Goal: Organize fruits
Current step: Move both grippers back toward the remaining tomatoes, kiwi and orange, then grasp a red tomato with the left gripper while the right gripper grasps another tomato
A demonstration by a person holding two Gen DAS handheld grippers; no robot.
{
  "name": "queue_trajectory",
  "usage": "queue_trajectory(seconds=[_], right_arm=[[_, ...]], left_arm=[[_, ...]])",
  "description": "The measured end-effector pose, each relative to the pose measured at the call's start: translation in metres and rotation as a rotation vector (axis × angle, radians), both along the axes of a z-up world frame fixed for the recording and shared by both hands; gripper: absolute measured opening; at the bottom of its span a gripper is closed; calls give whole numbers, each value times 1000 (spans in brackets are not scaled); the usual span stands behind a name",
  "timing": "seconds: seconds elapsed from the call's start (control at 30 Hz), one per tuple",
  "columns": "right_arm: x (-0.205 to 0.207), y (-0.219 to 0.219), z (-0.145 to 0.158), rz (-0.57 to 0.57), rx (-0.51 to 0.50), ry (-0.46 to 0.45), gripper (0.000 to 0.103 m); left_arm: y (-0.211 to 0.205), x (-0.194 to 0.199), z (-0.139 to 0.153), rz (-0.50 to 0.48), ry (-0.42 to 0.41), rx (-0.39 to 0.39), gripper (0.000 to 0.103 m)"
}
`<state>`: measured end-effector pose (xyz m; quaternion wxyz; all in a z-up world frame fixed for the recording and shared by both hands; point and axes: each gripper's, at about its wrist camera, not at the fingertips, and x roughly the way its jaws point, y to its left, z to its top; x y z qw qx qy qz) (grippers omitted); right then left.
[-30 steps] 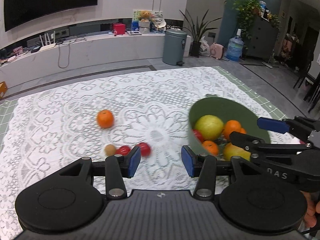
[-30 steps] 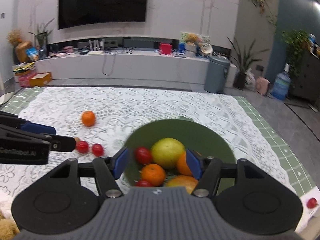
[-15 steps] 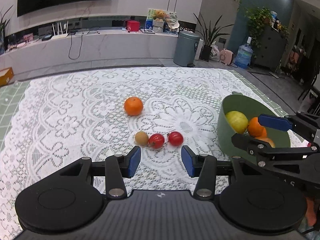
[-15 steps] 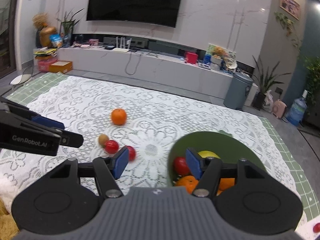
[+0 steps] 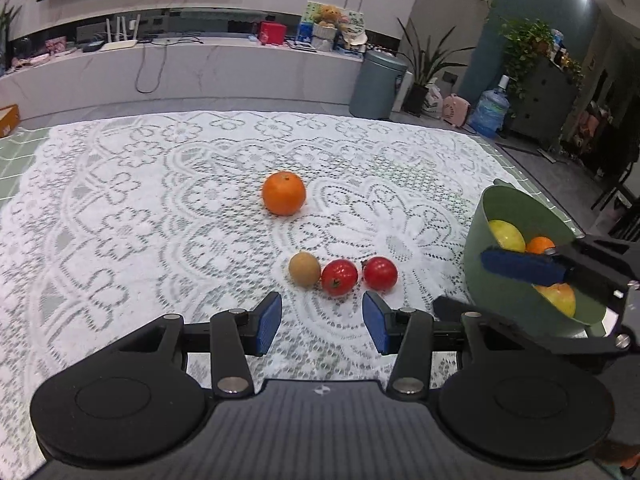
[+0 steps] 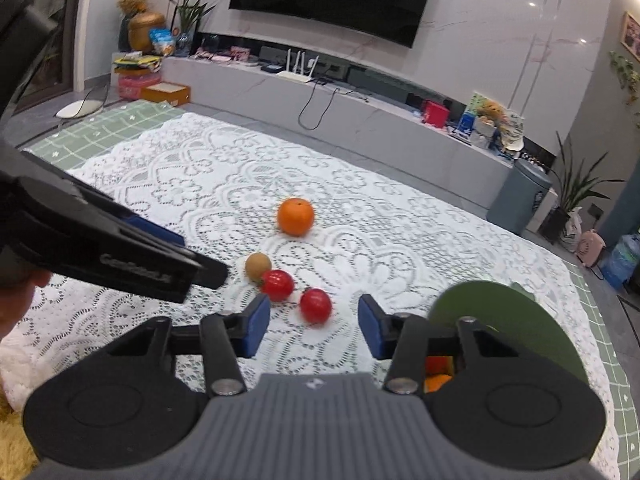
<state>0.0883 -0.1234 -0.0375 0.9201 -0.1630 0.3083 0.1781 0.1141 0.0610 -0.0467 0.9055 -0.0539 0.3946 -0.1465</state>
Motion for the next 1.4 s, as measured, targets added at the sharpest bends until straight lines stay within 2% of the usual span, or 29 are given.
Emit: queue_trajectory(seconds=[0.17,0.33,0.47,0.73,0.9,1.13,1.23,1.4], right_arm=[[17,15,-13,27,-25,31,42],[31,26,-28,37,-70,51,38],[40,37,-41,35,-142,42,34],[56,40,-59,31,-205,63,30],[63,40,-64,36,-214,75,29],[71,42,-68,38,-230,72,29],[74,43,-70,34,-235,70,25],[77,42,-70,27,-229,72,24]], left_arm=[[-2,17,-6,-32,-14,34,54],[6,29,-14,-29,4,-1,48],[2,29,-19,-45,3,37,48],[3,36,-27,-79,25,-27,47],[1,40,-30,-75,23,-26,47],[13,48,-33,-30,41,-84,43],[11,46,-34,-28,40,-79,43],[10,45,-32,-30,43,-82,43]])
